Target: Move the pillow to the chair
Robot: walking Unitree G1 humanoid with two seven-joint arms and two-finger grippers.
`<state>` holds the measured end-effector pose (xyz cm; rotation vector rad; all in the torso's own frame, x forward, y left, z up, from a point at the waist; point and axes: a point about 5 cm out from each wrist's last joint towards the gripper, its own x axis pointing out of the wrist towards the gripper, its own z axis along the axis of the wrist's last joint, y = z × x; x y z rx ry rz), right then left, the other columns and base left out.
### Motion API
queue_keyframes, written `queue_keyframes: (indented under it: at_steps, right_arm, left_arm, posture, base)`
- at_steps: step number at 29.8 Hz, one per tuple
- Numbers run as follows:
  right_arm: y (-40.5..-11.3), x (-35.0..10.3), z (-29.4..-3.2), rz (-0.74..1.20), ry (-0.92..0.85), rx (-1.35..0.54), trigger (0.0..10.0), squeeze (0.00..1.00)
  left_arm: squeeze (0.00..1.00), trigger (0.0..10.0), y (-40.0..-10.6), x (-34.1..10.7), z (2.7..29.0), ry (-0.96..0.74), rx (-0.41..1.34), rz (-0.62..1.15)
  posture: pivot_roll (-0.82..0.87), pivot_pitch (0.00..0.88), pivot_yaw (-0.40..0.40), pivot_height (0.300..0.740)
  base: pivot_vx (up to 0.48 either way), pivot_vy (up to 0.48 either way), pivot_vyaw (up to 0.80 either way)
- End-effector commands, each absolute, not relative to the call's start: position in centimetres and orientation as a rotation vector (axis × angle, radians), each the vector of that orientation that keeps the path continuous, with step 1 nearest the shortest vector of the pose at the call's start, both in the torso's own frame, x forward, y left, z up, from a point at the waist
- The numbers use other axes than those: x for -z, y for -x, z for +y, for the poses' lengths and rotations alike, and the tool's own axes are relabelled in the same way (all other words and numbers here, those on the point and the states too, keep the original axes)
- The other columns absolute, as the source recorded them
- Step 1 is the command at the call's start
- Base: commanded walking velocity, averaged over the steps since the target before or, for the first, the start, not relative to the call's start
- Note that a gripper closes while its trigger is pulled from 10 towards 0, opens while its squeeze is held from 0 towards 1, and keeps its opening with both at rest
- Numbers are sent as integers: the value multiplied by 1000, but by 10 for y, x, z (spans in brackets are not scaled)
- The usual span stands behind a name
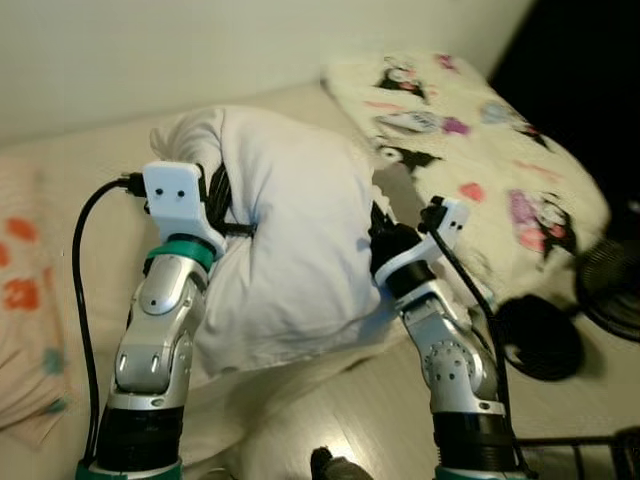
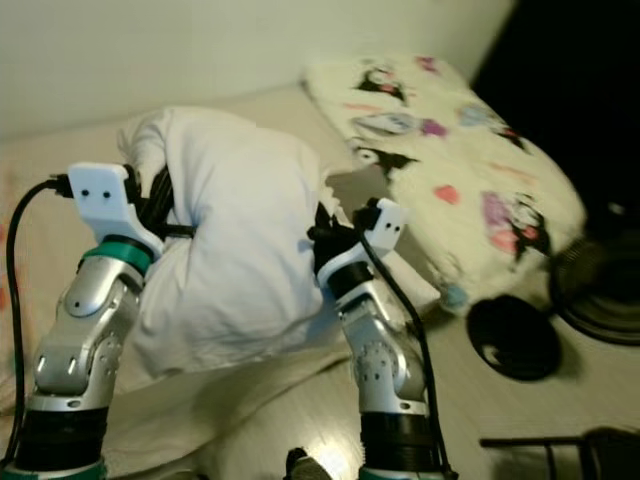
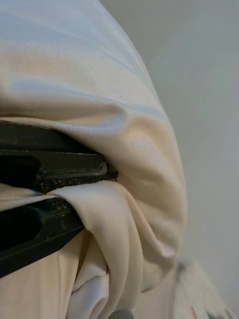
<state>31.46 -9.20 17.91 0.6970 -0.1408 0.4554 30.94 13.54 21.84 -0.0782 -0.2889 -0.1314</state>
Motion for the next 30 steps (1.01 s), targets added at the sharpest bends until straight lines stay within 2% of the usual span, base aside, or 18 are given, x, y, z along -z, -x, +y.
queue_keyframes:
  at_steps: [1, 7, 19, 30]
  right_arm:
    - [-310, -204, -61, -207, -774, -583, 10000, 0]
    - [-311, -213, -61, -241, -788, -599, 10000, 0]
    - [-311, -212, -66, -245, -741, -552, 10000, 0]
    - [-310, -211, -69, -234, -767, -544, 10000, 0]
  left_arm:
    - [0, 10000, -306, -238, 113, 82, 241, -381]
    - [0, 10000, -306, -248, 111, 94, 255, -420]
    - [0, 10000, -309, -242, 104, 100, 278, -388]
    - [0, 10000, -309, -238, 99, 118, 298, -366]
  posture:
    - [106, 13, 8, 740]
    - [105, 12, 11, 740]
    - [85, 12, 29, 740]
    - [64, 8, 29, 740]
  base:
    - [0, 0, -800]
    - [0, 0, -800]
    - [0, 0, -800]
    - [0, 0, -800]
